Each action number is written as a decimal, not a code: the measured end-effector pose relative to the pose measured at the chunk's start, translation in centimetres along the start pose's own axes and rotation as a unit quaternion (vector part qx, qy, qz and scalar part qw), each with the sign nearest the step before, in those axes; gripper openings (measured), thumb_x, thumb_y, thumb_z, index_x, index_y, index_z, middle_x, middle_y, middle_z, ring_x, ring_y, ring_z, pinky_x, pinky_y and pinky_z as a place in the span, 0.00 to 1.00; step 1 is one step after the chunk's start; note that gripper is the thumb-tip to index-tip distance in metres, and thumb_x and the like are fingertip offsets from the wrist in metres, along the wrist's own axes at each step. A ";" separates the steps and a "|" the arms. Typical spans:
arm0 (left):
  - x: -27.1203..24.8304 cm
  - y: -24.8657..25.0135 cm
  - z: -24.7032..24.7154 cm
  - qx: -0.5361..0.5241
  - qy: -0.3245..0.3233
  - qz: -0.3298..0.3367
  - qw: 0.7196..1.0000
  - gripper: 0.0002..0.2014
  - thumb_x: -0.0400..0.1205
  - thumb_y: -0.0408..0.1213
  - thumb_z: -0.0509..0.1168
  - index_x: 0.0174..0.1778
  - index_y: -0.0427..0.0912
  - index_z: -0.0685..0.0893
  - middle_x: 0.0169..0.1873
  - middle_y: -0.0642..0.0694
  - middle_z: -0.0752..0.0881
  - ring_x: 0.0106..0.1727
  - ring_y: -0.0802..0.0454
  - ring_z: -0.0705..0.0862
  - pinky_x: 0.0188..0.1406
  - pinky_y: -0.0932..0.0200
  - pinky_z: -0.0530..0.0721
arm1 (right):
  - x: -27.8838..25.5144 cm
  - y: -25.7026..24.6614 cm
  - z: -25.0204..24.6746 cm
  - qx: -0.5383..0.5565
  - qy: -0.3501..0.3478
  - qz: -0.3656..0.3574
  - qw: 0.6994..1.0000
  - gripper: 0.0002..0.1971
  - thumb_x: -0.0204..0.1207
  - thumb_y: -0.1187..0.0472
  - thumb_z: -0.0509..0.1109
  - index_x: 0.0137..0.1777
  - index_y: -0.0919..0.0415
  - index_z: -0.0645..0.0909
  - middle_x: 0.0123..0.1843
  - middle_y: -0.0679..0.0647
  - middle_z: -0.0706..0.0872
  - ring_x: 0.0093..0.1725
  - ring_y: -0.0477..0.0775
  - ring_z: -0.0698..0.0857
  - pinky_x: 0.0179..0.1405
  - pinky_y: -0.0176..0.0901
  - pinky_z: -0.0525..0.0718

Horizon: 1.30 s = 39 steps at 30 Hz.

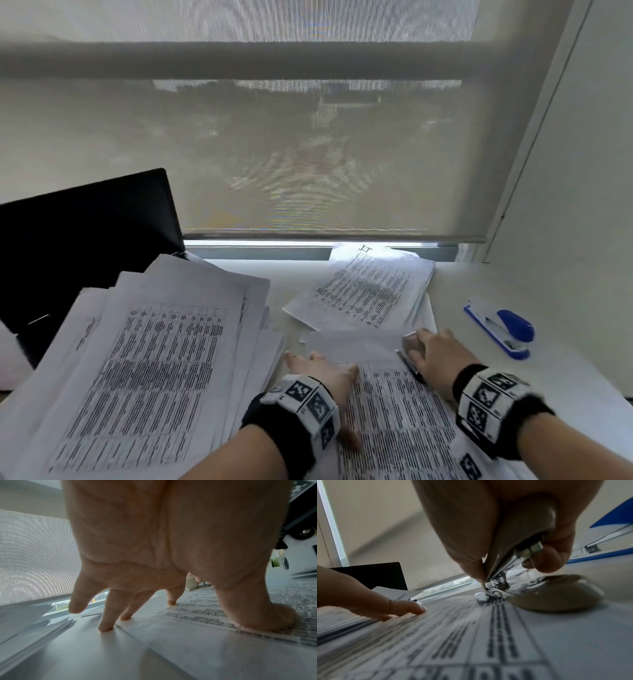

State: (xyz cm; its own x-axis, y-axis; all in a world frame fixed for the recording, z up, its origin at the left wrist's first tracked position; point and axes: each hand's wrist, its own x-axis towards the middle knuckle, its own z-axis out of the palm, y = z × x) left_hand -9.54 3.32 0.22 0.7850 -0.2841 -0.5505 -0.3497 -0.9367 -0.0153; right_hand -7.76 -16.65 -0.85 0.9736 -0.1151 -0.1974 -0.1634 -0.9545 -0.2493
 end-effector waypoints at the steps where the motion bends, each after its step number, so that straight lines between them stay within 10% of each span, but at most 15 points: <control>1: 0.0 0.1 0.1 0.002 0.001 -0.001 1.000 0.46 0.74 0.60 0.73 0.83 0.51 0.56 0.79 0.29 0.62 0.77 0.22 0.61 0.74 0.25 0.61 | 0.3 -0.3 0.1 0.001 0.002 0.005 1.000 0.22 0.84 0.49 0.58 0.74 0.57 0.68 0.67 0.60 0.71 0.62 0.58 0.82 0.66 0.45 0.76; 8: 0.0 0.2 -0.4 0.022 -0.006 -0.021 1.000 0.31 0.87 0.55 0.55 0.85 0.58 0.50 0.82 0.26 0.54 0.80 0.23 0.57 0.78 0.23 0.46 | 3.9 -2.8 1.1 0.046 0.014 0.085 0.995 0.21 0.83 0.51 0.57 0.72 0.61 0.69 0.67 0.62 0.69 0.64 0.65 0.79 0.65 0.51 0.76; 15: -0.2 0.4 -0.6 0.024 -0.012 -0.021 0.999 0.31 0.86 0.53 0.60 0.83 0.56 0.55 0.80 0.23 0.57 0.80 0.23 0.59 0.76 0.21 0.47 | 5.7 -1.9 -0.3 0.115 0.066 0.115 0.985 0.24 0.85 0.50 0.54 0.74 0.65 0.68 0.68 0.69 0.72 0.65 0.69 0.77 0.66 0.52 0.74; 22: 0.7 1.1 -0.3 -0.020 0.003 -0.072 0.997 0.36 0.86 0.54 0.59 0.86 0.49 0.52 0.82 0.28 0.58 0.82 0.29 0.60 0.77 0.21 0.46 | -0.9 4.5 -1.8 0.123 0.115 0.040 0.985 0.18 0.82 0.53 0.62 0.64 0.66 0.74 0.61 0.64 0.80 0.57 0.62 0.81 0.59 0.48 0.78; 29: -1.9 6.3 -0.7 0.087 0.054 0.033 0.994 0.34 0.80 0.38 0.68 0.82 0.43 0.63 0.80 0.38 0.66 0.80 0.34 0.66 0.75 0.21 0.56 | -10.8 11.8 -2.1 0.143 0.132 0.092 0.977 0.14 0.81 0.56 0.64 0.61 0.64 0.76 0.55 0.61 0.82 0.50 0.59 0.82 0.51 0.45 0.79; 35: -3.3 13.6 2.1 0.073 0.032 0.109 0.991 0.58 0.66 0.72 0.70 0.85 0.55 0.45 0.85 0.43 0.53 0.82 0.33 0.59 0.77 0.28 0.58 | -18.3 17.9 -0.1 0.209 0.084 0.111 0.968 0.10 0.79 0.57 0.67 0.56 0.60 0.80 0.51 0.53 0.86 0.53 0.53 0.85 0.57 0.45 0.82; 39: -3.3 15.9 3.3 0.117 0.079 0.070 0.988 0.58 0.69 0.67 0.72 0.85 0.54 0.42 0.85 0.38 0.51 0.81 0.28 0.59 0.77 0.29 0.62 | -22.5 21.2 2.6 0.242 -0.021 0.144 0.959 0.14 0.69 0.57 0.75 0.54 0.54 0.81 0.49 0.49 0.87 0.49 0.49 0.86 0.50 0.43 0.86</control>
State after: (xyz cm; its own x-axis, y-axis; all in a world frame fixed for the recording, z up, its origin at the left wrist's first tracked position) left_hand -19.37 -9.92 -0.97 0.7847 -0.4529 -0.4233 -0.5539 -0.8188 -0.1507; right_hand -33.50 -33.61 -4.14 0.8716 -0.3339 -0.3589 -0.4889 -0.6442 -0.5881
